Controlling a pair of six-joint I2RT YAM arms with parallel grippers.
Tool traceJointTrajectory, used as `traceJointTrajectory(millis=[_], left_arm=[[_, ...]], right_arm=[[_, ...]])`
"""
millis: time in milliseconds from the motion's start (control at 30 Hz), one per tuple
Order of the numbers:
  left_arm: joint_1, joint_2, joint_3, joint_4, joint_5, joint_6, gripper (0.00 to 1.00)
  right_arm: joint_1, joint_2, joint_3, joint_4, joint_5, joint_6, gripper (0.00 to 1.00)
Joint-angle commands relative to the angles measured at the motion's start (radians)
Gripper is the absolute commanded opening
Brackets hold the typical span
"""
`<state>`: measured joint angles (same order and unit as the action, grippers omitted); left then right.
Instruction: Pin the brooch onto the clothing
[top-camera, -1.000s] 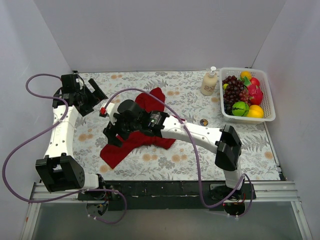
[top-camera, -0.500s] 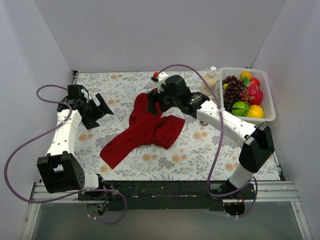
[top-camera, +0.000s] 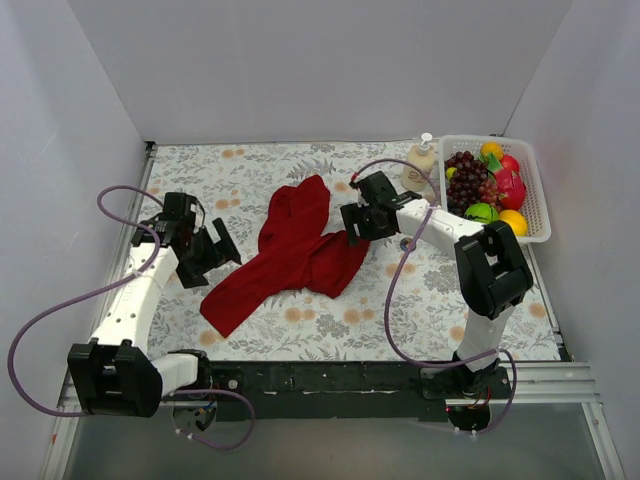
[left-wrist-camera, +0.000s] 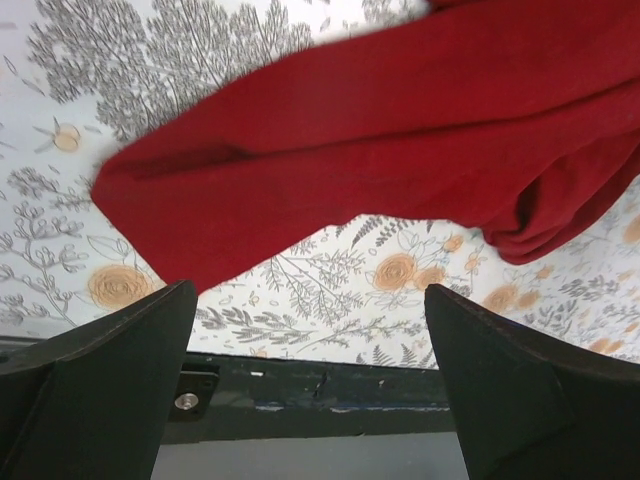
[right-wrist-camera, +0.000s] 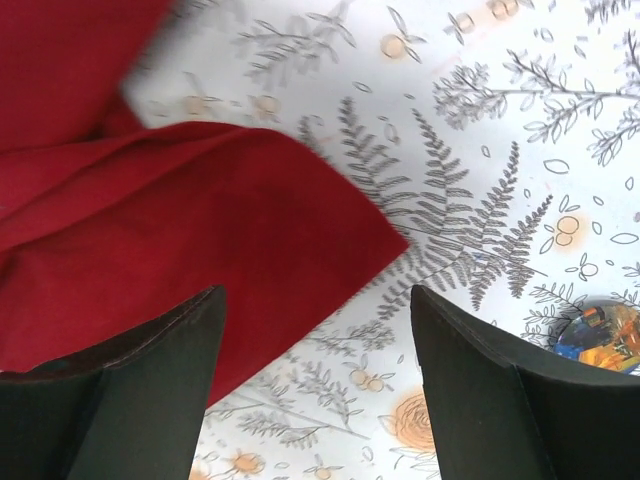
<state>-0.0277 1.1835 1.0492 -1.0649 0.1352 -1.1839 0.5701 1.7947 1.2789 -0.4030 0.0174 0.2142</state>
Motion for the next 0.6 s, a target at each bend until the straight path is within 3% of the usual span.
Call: traceJointTrajectory(millis=[0, 100, 233, 433, 467, 533, 567], left_arm=[[-0.083, -0.016, -0.032, -0.024, -0.08, -0.097, 0.98], [-0.142, -0.002, -0.032, -0.04, -0.123, -0.135, 0.98], [-0.187, 0.018, -0.031, -0.055, -0.169, -0.166, 0.98], [-0.229, 0.033, -0.037, -0.086, -0.226, -0.192, 0.98], [-0.232, 0.039, -0.038, -0.087, -0.23, -0.191, 0.98], [-0.236, 0.044, -0.044, -0.086, -0.233, -0.197, 0.98], [-0.239, 0.048, -0.046, -0.086, -0.233, -0.197, 0.98]], right_arm=[[-0.012, 0.049, 0.031, -0.022, 0.079, 0.033, 0.81], [-0.019, 0.089, 0.028, -0.028, 0.108, 0.054, 0.78], [-0.03, 0.129, 0.007, 0.024, 0.035, 0.07, 0.58], [-0.029, 0.176, -0.012, 0.064, 0.009, 0.103, 0.55], [-0.029, 0.184, -0.01, 0.066, 0.013, 0.109, 0.42], [-0.029, 0.198, -0.01, 0.085, 0.007, 0.113, 0.27], [-0.029, 0.201, -0.003, 0.089, 0.0, 0.113, 0.14]])
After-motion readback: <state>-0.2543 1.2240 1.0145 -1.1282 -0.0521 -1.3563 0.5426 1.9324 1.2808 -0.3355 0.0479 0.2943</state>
